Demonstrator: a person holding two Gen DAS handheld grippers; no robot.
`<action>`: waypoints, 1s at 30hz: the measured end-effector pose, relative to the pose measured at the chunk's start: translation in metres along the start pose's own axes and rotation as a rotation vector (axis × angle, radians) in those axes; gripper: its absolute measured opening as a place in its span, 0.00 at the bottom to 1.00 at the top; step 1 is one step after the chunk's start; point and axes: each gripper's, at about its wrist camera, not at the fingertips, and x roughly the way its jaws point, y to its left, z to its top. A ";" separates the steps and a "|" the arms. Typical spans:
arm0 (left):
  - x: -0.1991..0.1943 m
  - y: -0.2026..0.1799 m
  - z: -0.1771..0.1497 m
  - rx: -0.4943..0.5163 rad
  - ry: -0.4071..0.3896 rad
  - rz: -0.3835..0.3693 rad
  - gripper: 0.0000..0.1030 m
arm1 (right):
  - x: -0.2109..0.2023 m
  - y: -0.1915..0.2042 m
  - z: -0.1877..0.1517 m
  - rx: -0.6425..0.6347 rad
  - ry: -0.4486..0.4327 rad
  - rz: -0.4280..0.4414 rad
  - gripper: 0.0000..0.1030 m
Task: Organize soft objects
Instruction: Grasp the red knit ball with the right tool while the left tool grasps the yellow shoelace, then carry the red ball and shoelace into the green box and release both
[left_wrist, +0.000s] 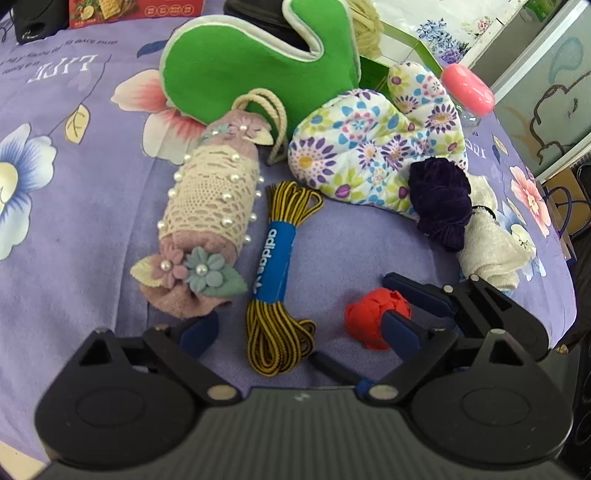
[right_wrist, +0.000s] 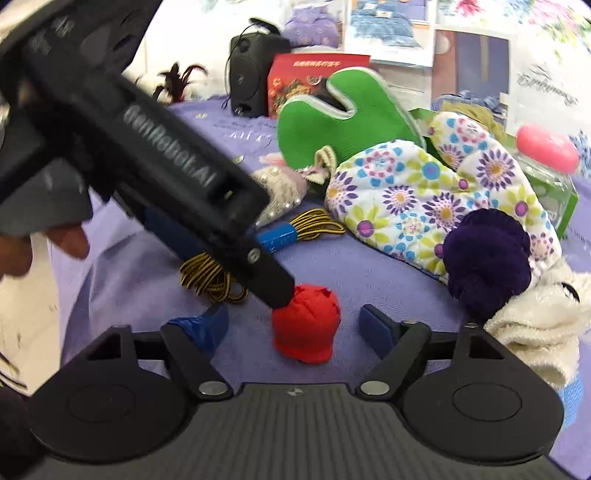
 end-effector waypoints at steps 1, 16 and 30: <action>-0.002 0.001 -0.001 0.000 -0.002 -0.003 0.81 | 0.000 0.000 0.000 -0.006 -0.001 0.000 0.33; -0.045 -0.018 -0.008 0.117 -0.108 -0.045 0.17 | -0.043 -0.009 0.005 0.079 -0.105 -0.034 0.17; -0.004 -0.017 -0.018 0.215 -0.039 0.107 0.65 | -0.011 0.000 -0.009 0.038 -0.023 -0.058 0.23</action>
